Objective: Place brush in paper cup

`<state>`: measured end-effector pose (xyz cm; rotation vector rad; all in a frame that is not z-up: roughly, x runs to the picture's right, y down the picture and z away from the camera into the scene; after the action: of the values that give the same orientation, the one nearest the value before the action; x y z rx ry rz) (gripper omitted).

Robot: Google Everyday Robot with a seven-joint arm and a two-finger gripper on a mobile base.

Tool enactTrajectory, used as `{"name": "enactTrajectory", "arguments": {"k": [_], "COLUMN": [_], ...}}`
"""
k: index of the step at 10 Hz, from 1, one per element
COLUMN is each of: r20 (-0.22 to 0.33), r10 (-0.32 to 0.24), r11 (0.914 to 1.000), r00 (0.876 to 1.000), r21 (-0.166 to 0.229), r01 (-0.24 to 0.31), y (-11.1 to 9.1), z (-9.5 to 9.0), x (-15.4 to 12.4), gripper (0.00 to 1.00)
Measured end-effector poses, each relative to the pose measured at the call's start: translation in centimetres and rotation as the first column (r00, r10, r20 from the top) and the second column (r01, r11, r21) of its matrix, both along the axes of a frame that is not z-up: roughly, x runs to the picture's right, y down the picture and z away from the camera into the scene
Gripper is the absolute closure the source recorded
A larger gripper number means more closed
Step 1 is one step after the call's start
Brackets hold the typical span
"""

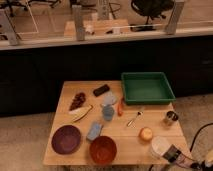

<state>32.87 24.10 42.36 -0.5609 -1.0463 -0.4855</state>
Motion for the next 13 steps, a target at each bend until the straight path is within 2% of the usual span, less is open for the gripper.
{"name": "enactTrajectory", "arguments": {"k": [1, 7, 9, 13], "r20": [0.004, 0.004, 0.006, 0.007], "r10": [0.0, 0.002, 0.015, 0.028], "r11": [1.0, 1.0, 0.9999, 0.9995], "r00": [1.0, 1.0, 1.0, 1.0], "r21": [-0.004, -0.004, -0.007, -0.015], "r01": [0.0, -0.002, -0.015, -0.028], "y": [0.0, 0.0, -0.5, -2.6], "z": [0.6, 0.6, 1.9, 5.7], "x": [-0.2, -0.2, -0.5, -1.6], "gripper": [0.98, 0.98, 0.98, 0.98]}}
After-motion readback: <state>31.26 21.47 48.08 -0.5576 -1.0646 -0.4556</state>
